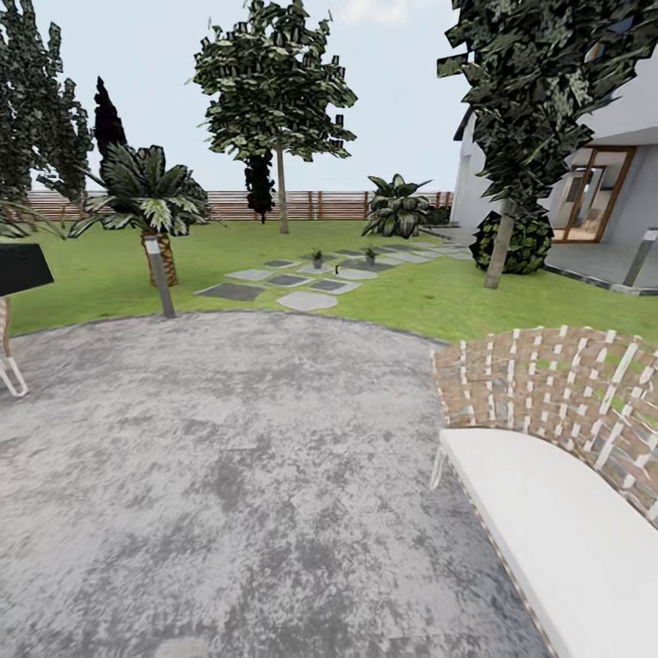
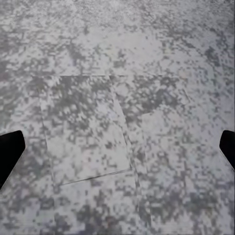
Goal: Pick up the pesticide atomizer in the garden and spray insectifuge to fully cover both potted plants in the garden.
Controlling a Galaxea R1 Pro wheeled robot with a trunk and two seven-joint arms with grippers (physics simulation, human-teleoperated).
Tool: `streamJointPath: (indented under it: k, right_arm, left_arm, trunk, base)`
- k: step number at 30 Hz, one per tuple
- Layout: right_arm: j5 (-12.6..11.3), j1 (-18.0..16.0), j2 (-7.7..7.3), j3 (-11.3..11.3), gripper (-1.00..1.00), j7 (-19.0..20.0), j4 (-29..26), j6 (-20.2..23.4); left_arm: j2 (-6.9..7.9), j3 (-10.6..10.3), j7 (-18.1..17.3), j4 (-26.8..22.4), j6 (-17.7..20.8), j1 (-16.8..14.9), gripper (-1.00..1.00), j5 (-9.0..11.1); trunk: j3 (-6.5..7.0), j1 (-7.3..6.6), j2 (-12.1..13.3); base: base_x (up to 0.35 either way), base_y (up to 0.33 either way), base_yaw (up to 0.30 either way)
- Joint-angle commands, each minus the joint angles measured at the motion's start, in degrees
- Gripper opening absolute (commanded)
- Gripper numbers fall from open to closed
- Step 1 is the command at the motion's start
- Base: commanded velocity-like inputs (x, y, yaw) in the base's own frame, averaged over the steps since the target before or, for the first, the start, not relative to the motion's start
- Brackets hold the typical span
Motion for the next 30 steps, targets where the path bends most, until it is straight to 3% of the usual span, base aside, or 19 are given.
streamJointPath:
  k: [1, 30]
  right_arm:
    - [0.05, -0.03, -0.01, 0.01, 1.0, -0.02, 0.04, -0.17]
    - [0.05, -0.03, -0.01, 0.01, 1.0, -0.02, 0.04, -0.17]
  left_arm:
    - [0.02, -0.12, 0.0, 0.04, -0.17, -0.03, 1.0, 0.59]
    - [0.03, -0.12, 0.03, 0.02, -0.17, -0.03, 1.0, 0.59]
  trunk:
    - [-0.05, 0.02, -0.02]
    - [-0.05, 0.02, -0.02]
  base:
    - [0.339, -0.001, -0.004]
    - [0.339, 0.0, 0.0]
